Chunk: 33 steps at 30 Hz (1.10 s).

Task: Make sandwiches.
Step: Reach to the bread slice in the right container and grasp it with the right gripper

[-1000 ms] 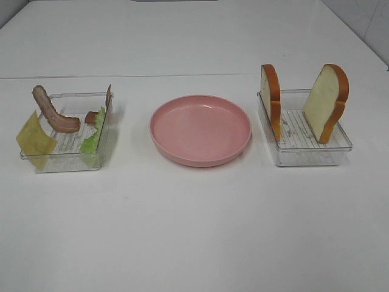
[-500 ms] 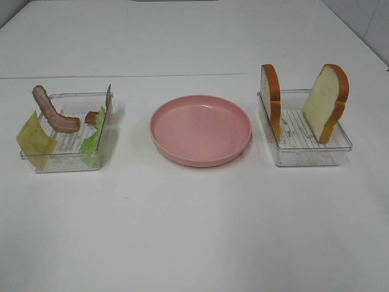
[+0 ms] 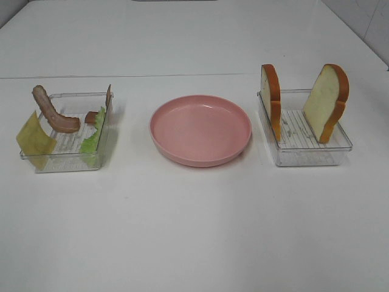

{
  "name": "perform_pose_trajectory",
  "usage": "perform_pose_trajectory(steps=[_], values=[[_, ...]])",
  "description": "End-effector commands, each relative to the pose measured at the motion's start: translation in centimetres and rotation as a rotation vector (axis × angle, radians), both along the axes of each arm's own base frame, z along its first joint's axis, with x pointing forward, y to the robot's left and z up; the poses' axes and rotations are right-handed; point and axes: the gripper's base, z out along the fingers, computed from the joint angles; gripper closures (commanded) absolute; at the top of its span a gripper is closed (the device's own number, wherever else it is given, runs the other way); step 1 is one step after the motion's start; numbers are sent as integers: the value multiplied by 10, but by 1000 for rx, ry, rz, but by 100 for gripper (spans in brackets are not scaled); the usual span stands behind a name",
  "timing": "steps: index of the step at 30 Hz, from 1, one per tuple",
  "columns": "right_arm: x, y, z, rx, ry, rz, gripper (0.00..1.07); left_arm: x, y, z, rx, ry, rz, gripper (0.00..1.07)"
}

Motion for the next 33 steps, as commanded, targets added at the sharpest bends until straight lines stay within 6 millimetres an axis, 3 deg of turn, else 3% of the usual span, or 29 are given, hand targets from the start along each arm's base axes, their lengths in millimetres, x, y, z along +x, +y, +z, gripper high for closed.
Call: perform_pose_trajectory(steps=[1,3,7,11,17,19,33], values=[[11,12,-10,21,76,24,9,-1,0,0,1,-15,0,6],[27,36,-22,-8,90,57,9,-1,0,0,1,-15,0,6],[41,56,-38,-23,117,76,9,-1,0,0,1,-15,0,6],[57,78,-69,-24,174,106,9,-1,0,0,1,-15,0,6],[67,82,-91,-30,204,108,9,-1,0,0,0,-15,0,6],[76,83,-112,-48,237,105,9,-1,0,0,0,-15,0,6],[96,88,-173,-72,303,129,9,-1,0,0,-6,-15,3,6]])
